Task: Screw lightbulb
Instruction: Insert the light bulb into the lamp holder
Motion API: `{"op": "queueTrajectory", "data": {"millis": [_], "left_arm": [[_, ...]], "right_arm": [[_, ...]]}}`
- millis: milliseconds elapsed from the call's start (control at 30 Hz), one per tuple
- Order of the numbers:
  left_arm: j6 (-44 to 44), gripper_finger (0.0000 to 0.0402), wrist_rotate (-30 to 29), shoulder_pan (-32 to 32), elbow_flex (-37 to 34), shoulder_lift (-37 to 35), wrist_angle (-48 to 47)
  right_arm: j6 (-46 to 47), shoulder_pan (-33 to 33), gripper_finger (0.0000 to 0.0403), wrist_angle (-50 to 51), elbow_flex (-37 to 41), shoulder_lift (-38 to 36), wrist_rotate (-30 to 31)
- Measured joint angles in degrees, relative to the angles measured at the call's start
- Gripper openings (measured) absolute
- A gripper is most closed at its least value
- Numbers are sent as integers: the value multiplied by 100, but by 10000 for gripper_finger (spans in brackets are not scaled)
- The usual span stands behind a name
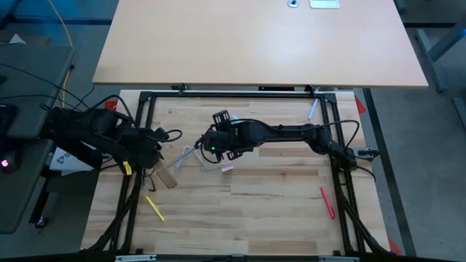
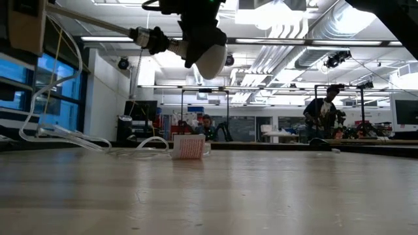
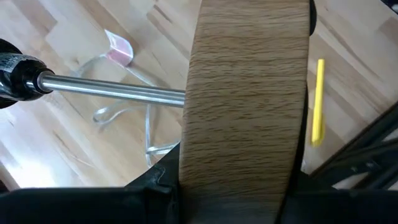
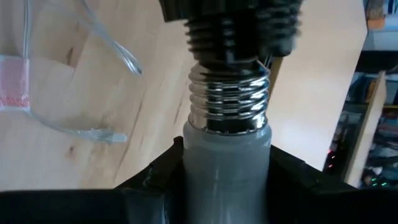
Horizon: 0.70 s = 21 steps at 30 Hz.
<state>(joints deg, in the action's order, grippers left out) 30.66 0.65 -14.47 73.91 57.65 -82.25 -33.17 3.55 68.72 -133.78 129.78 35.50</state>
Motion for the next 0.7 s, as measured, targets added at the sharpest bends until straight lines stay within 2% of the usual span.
{"op": "queueTrajectory", "data": {"millis": [500,700], "left_arm": [[-40,108,147,21,0,68,239],[69,108,-471,14,0,195,200]], "right_arm": [[-20,45,154,-80,0,0,326],[12,82,154,-145,-2,0,302]]}}
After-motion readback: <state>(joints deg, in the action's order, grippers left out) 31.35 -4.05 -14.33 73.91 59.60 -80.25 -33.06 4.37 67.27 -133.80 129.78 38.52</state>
